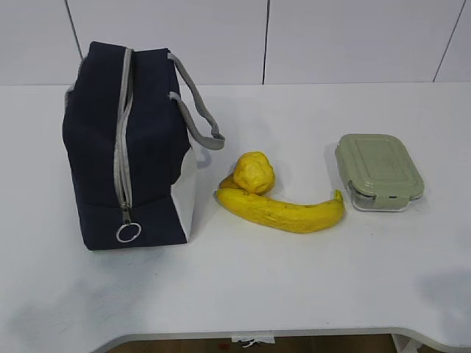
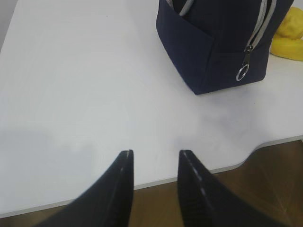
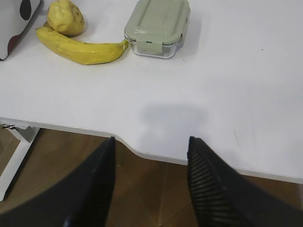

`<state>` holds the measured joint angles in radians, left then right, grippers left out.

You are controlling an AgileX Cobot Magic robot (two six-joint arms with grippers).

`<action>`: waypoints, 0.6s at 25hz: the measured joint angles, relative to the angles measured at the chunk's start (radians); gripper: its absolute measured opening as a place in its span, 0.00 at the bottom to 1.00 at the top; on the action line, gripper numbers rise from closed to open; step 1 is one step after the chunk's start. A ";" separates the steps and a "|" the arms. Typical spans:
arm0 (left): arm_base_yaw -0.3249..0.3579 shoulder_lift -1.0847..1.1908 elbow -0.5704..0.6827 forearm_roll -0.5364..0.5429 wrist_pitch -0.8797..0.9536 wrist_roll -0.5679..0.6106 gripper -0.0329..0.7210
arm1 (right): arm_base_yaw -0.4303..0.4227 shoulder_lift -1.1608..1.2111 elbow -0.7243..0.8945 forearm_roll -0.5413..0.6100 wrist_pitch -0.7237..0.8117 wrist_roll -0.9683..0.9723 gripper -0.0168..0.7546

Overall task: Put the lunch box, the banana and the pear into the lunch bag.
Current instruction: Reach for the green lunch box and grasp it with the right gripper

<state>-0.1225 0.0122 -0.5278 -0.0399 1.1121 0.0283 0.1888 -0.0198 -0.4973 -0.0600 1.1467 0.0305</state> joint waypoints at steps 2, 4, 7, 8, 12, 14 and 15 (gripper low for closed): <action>0.000 0.000 0.000 0.000 0.000 0.000 0.37 | 0.000 0.000 0.000 0.000 0.000 0.000 0.51; 0.000 0.000 0.000 0.000 0.000 0.000 0.37 | 0.000 0.000 0.000 0.000 0.000 0.000 0.51; 0.000 0.000 0.000 0.000 0.000 0.000 0.37 | 0.000 0.000 0.000 0.000 0.000 0.000 0.51; 0.000 0.000 0.000 0.000 0.000 0.000 0.37 | 0.000 0.000 0.000 0.000 0.000 0.000 0.51; 0.000 0.000 0.000 0.000 0.000 0.000 0.37 | 0.000 0.000 0.000 0.000 0.000 0.000 0.51; 0.000 0.000 0.000 0.000 0.000 0.000 0.37 | 0.000 0.000 0.000 0.000 0.000 0.000 0.51; 0.000 0.000 0.000 0.000 0.000 0.000 0.37 | 0.000 0.000 0.000 0.000 0.000 0.000 0.51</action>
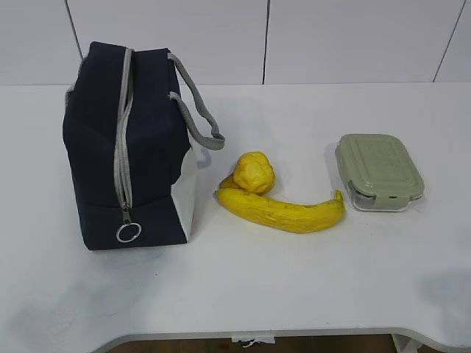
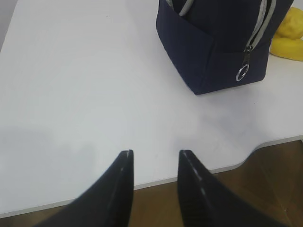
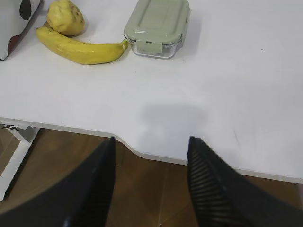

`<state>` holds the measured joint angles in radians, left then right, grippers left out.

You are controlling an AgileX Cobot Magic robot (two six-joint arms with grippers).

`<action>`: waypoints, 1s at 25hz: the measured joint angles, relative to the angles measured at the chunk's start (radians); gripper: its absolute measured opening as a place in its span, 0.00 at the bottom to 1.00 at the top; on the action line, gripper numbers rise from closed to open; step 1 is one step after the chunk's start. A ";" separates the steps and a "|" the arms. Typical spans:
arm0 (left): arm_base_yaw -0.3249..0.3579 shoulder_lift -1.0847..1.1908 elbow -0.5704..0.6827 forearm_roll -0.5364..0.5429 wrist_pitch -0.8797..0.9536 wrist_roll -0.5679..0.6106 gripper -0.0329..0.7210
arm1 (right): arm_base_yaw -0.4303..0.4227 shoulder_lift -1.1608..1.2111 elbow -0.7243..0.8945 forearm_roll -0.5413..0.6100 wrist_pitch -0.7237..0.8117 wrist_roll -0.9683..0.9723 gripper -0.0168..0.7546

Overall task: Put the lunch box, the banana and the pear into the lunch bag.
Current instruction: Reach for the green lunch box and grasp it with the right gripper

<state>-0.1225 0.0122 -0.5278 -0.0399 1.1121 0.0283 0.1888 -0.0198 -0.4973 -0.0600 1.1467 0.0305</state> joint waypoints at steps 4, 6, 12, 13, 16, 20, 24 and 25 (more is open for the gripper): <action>0.000 0.000 0.000 0.000 0.000 0.000 0.37 | 0.000 0.000 0.000 0.000 0.000 0.000 0.51; 0.000 0.000 0.000 0.000 0.000 0.000 0.37 | 0.000 0.000 0.000 0.000 0.000 0.000 0.51; 0.000 0.000 0.000 0.000 0.000 0.000 0.37 | 0.000 0.000 -0.004 0.005 0.013 0.000 0.51; 0.000 0.000 0.000 0.000 0.000 0.000 0.37 | 0.000 0.000 -0.008 0.005 0.025 0.000 0.51; 0.000 0.000 0.000 0.000 0.000 0.000 0.37 | 0.000 0.000 -0.030 0.005 0.059 0.043 0.51; 0.000 0.000 0.000 0.000 0.000 0.000 0.37 | 0.000 0.000 -0.039 0.006 0.091 0.102 0.51; 0.000 0.000 0.000 -0.009 0.000 0.000 0.37 | 0.000 0.039 -0.047 0.006 0.094 0.163 0.51; 0.000 0.000 0.000 -0.011 0.000 0.000 0.37 | 0.000 0.056 -0.051 0.006 0.094 0.183 0.51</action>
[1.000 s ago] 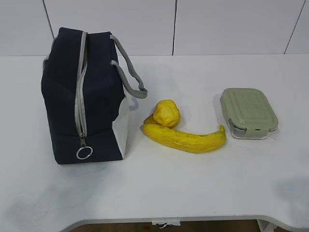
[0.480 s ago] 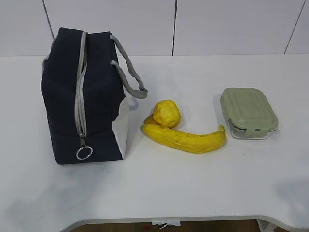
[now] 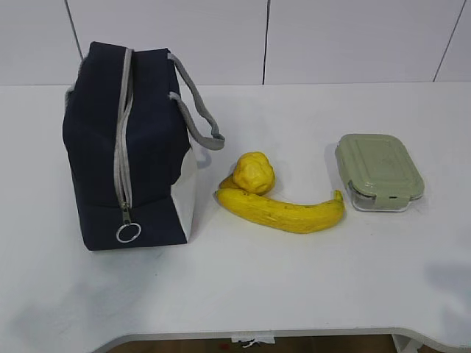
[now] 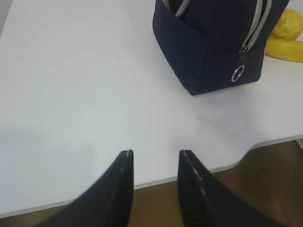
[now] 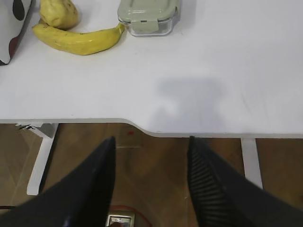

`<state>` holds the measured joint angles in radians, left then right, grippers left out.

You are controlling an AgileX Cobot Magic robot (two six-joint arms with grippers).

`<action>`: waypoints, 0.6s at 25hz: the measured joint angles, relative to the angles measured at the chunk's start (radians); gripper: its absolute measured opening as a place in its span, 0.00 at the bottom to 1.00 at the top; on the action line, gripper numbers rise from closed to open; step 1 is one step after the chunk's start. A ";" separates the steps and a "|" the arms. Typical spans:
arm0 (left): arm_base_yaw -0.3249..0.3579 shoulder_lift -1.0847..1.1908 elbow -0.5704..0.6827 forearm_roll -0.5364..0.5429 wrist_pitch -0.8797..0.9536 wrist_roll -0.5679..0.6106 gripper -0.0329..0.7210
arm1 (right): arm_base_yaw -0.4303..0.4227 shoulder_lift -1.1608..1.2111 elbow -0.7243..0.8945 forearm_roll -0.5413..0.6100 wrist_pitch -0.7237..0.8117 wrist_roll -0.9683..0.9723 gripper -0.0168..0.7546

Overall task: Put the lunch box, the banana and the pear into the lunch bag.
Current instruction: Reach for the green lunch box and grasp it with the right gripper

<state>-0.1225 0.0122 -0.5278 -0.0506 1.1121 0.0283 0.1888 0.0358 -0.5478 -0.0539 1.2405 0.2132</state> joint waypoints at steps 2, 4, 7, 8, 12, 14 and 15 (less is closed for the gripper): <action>0.000 0.000 0.000 -0.006 -0.001 0.000 0.37 | 0.000 0.035 0.000 0.000 0.000 0.033 0.51; 0.000 0.000 0.000 -0.006 -0.001 0.000 0.37 | 0.000 0.078 0.000 0.000 0.000 0.058 0.51; 0.000 0.000 0.000 -0.008 -0.001 0.000 0.37 | 0.000 0.143 0.000 0.002 0.000 0.074 0.51; 0.000 0.000 0.000 -0.008 -0.001 0.000 0.37 | 0.000 0.162 0.000 0.004 -0.002 0.076 0.51; 0.000 0.000 0.000 -0.008 -0.001 0.000 0.37 | 0.000 0.245 0.000 0.003 -0.059 0.078 0.51; 0.000 0.000 0.000 -0.008 -0.001 0.000 0.37 | 0.000 0.284 0.000 0.003 -0.111 0.080 0.51; 0.000 0.000 0.000 -0.008 -0.001 0.000 0.37 | 0.000 0.302 0.000 0.003 -0.143 0.080 0.51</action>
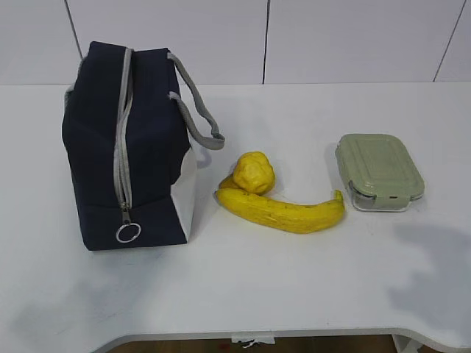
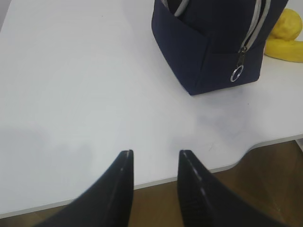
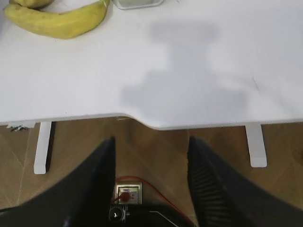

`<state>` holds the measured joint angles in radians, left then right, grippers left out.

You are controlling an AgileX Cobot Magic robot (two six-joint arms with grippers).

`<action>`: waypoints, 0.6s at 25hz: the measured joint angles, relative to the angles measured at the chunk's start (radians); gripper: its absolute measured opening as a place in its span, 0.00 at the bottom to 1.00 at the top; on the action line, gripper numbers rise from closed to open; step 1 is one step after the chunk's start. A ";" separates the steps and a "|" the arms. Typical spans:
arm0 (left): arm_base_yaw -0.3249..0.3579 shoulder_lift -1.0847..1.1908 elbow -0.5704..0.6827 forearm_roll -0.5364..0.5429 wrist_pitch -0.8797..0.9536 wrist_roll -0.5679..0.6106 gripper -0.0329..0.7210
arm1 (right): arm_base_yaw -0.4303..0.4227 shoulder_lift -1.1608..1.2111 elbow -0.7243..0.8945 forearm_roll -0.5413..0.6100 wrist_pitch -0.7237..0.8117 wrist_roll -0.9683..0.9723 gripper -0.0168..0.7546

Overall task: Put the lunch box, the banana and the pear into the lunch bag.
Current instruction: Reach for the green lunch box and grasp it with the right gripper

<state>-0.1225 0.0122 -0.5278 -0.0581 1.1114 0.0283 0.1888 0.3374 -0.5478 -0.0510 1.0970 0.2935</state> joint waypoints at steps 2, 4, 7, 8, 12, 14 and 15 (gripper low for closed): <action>0.000 0.000 0.000 0.000 0.000 0.000 0.37 | 0.000 0.045 0.000 0.000 -0.060 0.000 0.51; 0.000 0.000 0.000 0.000 0.000 0.000 0.37 | 0.000 0.089 0.000 0.000 -0.123 0.000 0.51; 0.000 0.000 0.000 0.000 0.000 0.000 0.37 | 0.000 0.165 0.000 0.000 -0.198 -0.002 0.51; 0.000 0.000 0.000 0.000 0.000 0.000 0.37 | 0.000 0.198 0.000 0.000 -0.222 -0.005 0.51; 0.000 0.000 0.000 0.000 0.000 0.000 0.37 | 0.000 0.306 -0.002 -0.002 -0.301 -0.055 0.51; 0.000 0.000 0.000 0.000 0.000 0.000 0.37 | 0.000 0.363 -0.013 -0.010 -0.335 -0.064 0.51; 0.000 0.000 0.000 0.002 0.000 0.000 0.37 | 0.000 0.394 -0.020 -0.014 -0.350 -0.068 0.51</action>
<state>-0.1225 0.0122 -0.5278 -0.0563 1.1114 0.0283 0.1888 0.7318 -0.5678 -0.0652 0.7472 0.2259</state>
